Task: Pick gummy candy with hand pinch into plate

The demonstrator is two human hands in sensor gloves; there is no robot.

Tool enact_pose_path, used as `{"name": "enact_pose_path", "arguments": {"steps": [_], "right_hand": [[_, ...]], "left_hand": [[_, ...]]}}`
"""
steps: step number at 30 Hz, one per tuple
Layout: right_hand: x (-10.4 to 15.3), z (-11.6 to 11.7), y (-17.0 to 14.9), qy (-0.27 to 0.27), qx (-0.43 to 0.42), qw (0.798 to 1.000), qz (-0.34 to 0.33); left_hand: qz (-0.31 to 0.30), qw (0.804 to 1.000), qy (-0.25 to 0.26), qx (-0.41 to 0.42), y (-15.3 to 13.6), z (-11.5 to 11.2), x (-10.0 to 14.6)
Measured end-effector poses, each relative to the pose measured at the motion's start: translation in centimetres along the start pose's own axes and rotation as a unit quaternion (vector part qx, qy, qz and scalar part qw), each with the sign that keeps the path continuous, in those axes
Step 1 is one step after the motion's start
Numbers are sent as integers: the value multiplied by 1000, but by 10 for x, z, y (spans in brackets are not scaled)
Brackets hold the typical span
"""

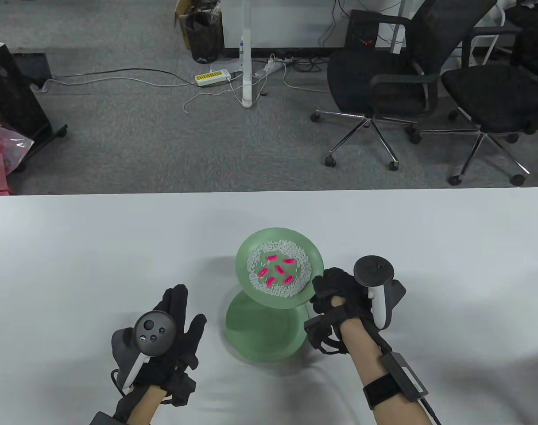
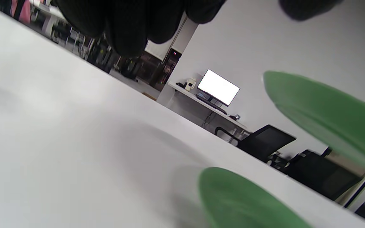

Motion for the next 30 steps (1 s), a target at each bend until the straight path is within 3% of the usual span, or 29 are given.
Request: {"name": "enact_pose_path", "arguments": {"steps": [6, 12, 22, 25, 30], "right_hand": [[30, 30, 7, 44, 35, 997, -48], [49, 57, 14, 89, 57, 991, -75], [53, 72, 13, 113, 68, 988, -75], [53, 72, 14, 103, 75, 988, -82], [58, 66, 23, 58, 88, 988, -114]], "left_hand": [[39, 981, -54, 182, -13, -5, -2], [82, 956, -83, 271, -29, -8, -3], [122, 941, -89, 303, -39, -10, -3], [137, 925, -84, 344, -42, -13, -3], [143, 925, -62, 346, -42, -12, -2]]}}
Point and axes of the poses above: the tracker on the back of each hand, its own y axis roughly to the thumb side, its own x axis roughly from the fingertips to the wrist, z = x × y, the point moved 1 cm from there along -x, roughly from the wrist to the fingertips, and after that the axes turned 5 degrees about -x, right-handed, at the moved point
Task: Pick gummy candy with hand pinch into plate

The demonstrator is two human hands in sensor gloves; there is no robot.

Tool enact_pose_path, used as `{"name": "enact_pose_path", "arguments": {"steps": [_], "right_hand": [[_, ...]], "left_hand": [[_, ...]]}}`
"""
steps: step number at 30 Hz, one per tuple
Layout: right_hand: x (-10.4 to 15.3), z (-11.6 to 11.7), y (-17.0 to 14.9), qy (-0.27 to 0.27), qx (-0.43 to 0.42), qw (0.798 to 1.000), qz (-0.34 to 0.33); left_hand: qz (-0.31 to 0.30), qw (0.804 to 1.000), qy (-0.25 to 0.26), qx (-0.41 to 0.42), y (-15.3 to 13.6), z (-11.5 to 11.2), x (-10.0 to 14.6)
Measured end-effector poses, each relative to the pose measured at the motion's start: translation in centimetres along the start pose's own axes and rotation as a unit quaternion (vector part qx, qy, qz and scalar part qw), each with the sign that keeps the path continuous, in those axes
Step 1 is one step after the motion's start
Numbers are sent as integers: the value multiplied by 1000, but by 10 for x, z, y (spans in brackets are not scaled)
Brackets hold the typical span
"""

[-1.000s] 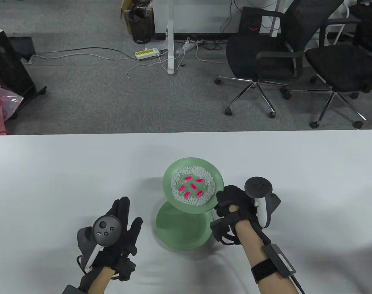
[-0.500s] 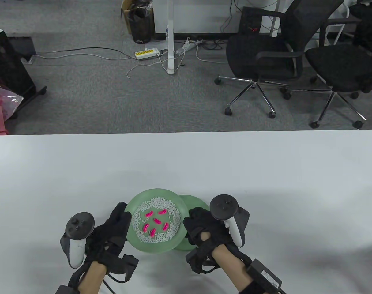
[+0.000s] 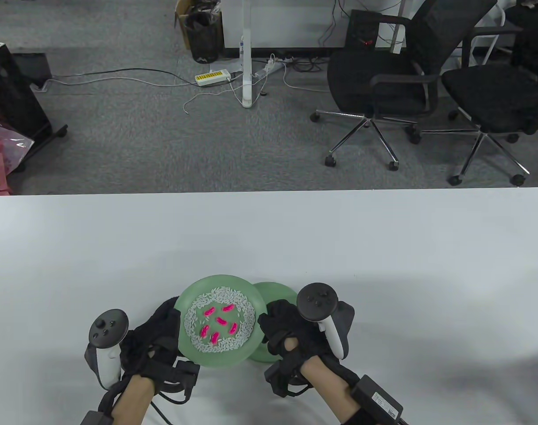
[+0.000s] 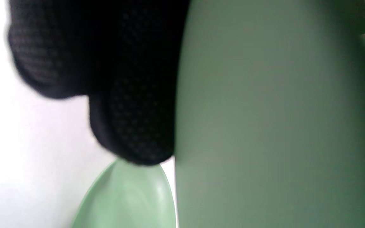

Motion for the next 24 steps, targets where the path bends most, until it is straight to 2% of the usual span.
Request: {"name": "enact_pose_path", "arguments": {"steps": [4, 5, 7, 11, 15, 24], "right_hand": [[12, -10, 24, -110, 80, 987, -85], [15, -8, 33, -122, 106, 978, -131], [18, 0, 46, -112, 121, 968, -189], [20, 26, 59, -57, 159, 968, -185], [19, 43, 64, -79, 223, 954, -184], [19, 58, 65, -78, 260, 947, -174]], "left_hand": [[8, 1000, 4, -2, -1, 2, 0], [10, 1000, 7, -2, -2, 3, -1], [13, 1000, 10, -1, -3, 3, -1], [13, 1000, 14, 0, -2, 4, 0], [10, 1000, 17, 2, -1, 3, 1], [13, 1000, 9, 8, 0, 2, 1]]}}
Point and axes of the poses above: the tracker on the back of each hand, its own y axis roughly to the thumb side, its own x axis roughly from the fingertips to the wrist, z = x × y, the point moved 1 cm from there along -x, roughly from the wrist to the fingertips, and after that the axes turned 5 degrees about -x, right-handed, at the moved point
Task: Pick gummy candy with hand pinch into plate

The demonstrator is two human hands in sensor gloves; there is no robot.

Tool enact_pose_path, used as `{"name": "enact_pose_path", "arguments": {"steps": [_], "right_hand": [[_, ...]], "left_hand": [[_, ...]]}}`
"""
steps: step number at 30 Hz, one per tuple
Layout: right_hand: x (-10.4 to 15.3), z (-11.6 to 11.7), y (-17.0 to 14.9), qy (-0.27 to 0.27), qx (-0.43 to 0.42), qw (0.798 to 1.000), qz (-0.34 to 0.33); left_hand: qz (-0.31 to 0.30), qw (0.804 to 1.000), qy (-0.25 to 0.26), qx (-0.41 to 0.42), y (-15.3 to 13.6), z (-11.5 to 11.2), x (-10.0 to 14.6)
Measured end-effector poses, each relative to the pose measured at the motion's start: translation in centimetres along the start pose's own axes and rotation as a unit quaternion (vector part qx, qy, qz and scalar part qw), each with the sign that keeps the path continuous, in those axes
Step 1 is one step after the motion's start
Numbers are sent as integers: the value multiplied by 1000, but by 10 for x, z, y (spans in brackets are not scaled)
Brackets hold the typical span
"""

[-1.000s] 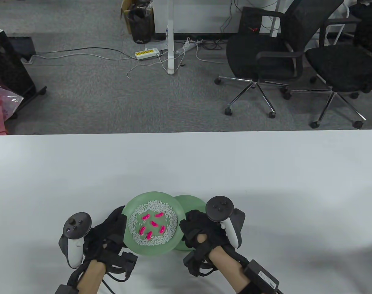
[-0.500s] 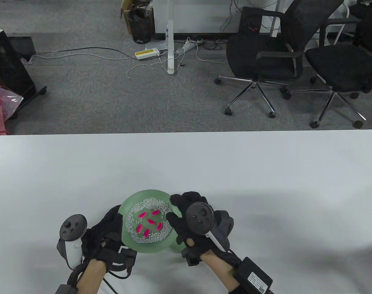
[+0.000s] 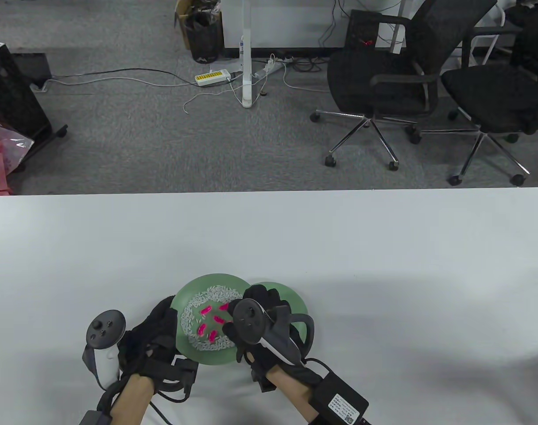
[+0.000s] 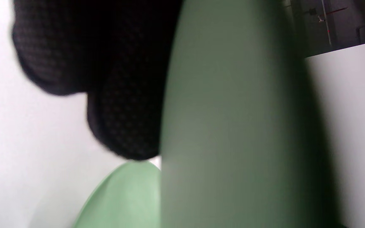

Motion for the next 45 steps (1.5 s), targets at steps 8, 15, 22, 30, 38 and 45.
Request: {"name": "enact_pose_path", "arguments": {"steps": [8, 15, 22, 30, 38, 45], "right_hand": [[0, 3, 2, 12, -2, 1000, 1], [-1, 2, 2, 25, -15, 1000, 9], [1, -1, 3, 15, -13, 1000, 5], [0, 2, 1, 29, -27, 999, 5], [-4, 2, -10, 42, -93, 995, 23], [-20, -28, -62, 36, -198, 974, 103]], "left_hand": [[-2, 1000, 4, -5, 3, 0, 2], [-7, 1000, 6, -5, 5, -1, 3], [-5, 1000, 5, 8, 4, -1, 3], [-4, 1000, 11, 1, 3, -1, 3], [5, 1000, 17, -6, -2, 0, 0], [19, 1000, 22, 11, -8, 6, -4]]}}
Point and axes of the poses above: the tracker on the back of each hand, its own y axis roughly to the thumb side, its own x axis roughly from the fingertips to the wrist, z = x × y, the point moved 1 cm from there along -x, roughly from the wrist to the fingertips, and after that the axes turned 5 degrees about -x, right-handed, at the moved point
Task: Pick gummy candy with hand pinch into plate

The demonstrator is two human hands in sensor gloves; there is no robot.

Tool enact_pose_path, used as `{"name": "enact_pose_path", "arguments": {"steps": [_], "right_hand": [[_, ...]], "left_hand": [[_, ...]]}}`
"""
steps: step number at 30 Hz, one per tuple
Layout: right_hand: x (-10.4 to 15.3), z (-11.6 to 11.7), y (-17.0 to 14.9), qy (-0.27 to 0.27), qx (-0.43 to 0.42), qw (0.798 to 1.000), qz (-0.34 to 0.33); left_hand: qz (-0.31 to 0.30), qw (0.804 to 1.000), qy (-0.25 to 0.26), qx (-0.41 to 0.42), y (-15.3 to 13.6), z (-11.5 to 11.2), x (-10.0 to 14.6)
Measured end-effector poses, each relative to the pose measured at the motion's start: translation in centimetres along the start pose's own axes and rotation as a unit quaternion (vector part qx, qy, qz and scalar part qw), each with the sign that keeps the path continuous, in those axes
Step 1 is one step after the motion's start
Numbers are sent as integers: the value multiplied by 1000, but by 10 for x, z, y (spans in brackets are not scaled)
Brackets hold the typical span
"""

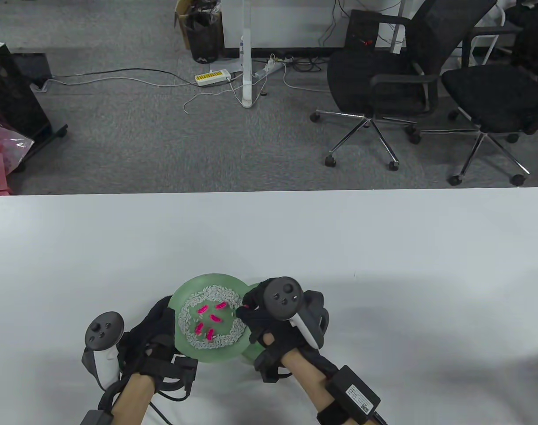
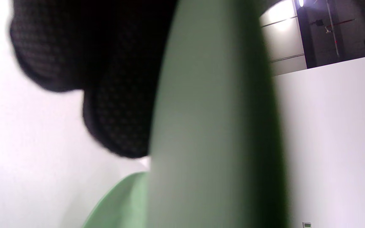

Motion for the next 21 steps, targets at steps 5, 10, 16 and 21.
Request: {"name": "enact_pose_path", "arguments": {"steps": [5, 10, 16, 21], "right_hand": [[-19, -8, -46, 3, -38, 997, 71], [-25, 9, -67, 8, 43, 995, 92], [-26, 26, -72, 17, 136, 987, 86], [-28, 35, -73, 22, 168, 982, 88]], "left_hand": [[5, 1000, 4, 13, -1, 4, 0], [4, 1000, 3, 19, 0, 5, 0], [2, 1000, 2, 19, 1, 6, 0], [1, 1000, 2, 22, 1, 6, 0]]}}
Point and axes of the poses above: the tracker on the back of each hand, its own y axis roughly to the thumb side, its own x axis roughly from the fingertips to the wrist, z = x × y, the point moved 1 cm from there along -x, roughly from the wrist to the fingertips, and after that the axes turned 5 degrees about -x, right-handed, at the moved point
